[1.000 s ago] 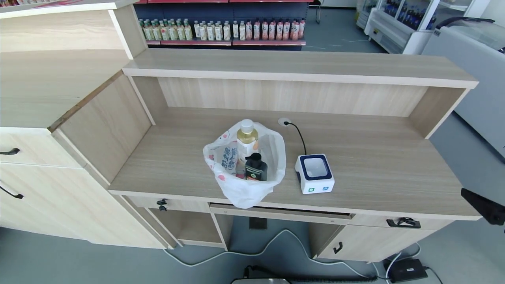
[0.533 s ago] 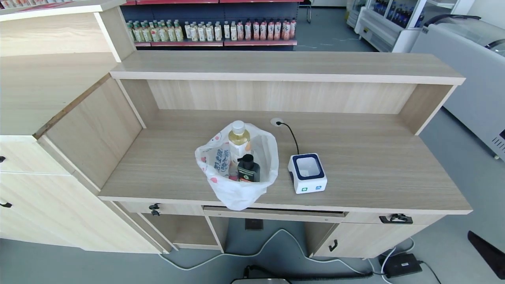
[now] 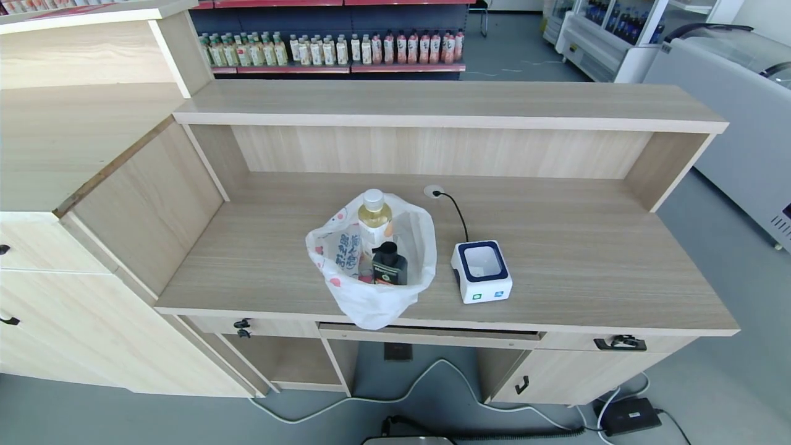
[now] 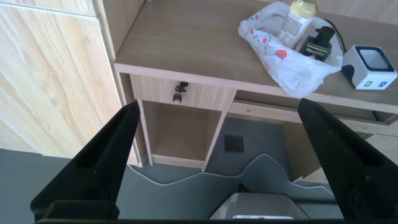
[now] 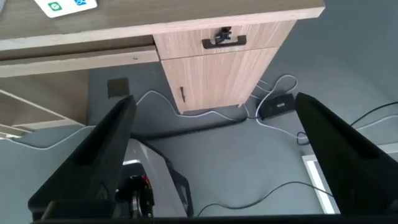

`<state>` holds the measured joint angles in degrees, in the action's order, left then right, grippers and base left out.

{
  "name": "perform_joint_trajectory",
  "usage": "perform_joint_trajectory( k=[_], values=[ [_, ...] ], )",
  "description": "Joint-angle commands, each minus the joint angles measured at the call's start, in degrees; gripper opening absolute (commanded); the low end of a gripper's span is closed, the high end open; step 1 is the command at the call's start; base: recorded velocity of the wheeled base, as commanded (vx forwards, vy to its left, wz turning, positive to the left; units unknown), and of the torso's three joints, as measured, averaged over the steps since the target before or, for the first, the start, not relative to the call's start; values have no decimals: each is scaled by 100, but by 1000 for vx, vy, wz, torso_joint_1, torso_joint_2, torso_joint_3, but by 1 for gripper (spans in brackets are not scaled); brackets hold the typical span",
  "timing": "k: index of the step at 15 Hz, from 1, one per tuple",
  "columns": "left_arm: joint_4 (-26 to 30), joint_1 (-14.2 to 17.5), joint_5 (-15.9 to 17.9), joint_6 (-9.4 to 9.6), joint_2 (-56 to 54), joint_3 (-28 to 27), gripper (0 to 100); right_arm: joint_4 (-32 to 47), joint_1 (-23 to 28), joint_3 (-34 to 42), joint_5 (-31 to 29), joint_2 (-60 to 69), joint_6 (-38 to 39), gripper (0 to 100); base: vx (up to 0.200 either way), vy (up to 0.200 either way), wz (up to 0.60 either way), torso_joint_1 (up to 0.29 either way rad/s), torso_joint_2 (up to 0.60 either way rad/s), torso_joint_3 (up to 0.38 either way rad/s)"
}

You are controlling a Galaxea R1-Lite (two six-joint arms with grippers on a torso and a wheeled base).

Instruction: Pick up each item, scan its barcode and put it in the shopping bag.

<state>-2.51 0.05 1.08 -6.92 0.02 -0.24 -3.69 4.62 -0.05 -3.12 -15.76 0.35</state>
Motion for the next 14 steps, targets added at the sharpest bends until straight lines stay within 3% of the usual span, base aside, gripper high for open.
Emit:
perform_joint_trajectory(
  k=[1,4,14],
  values=[
    [-4,4,-3,-2,-2,-2,100,97,-418,5,-57,917,26,100,0,0,0,0,0,0],
    [-4,4,6,-2,-2,-2,100,405,-462,5,13,1576,79,100,0,0,0,0,0,0],
    [-4,4,6,-2,-2,-2,100,440,-462,-4,-39,1576,404,100,0,0,0,0,0,0]
  ],
)
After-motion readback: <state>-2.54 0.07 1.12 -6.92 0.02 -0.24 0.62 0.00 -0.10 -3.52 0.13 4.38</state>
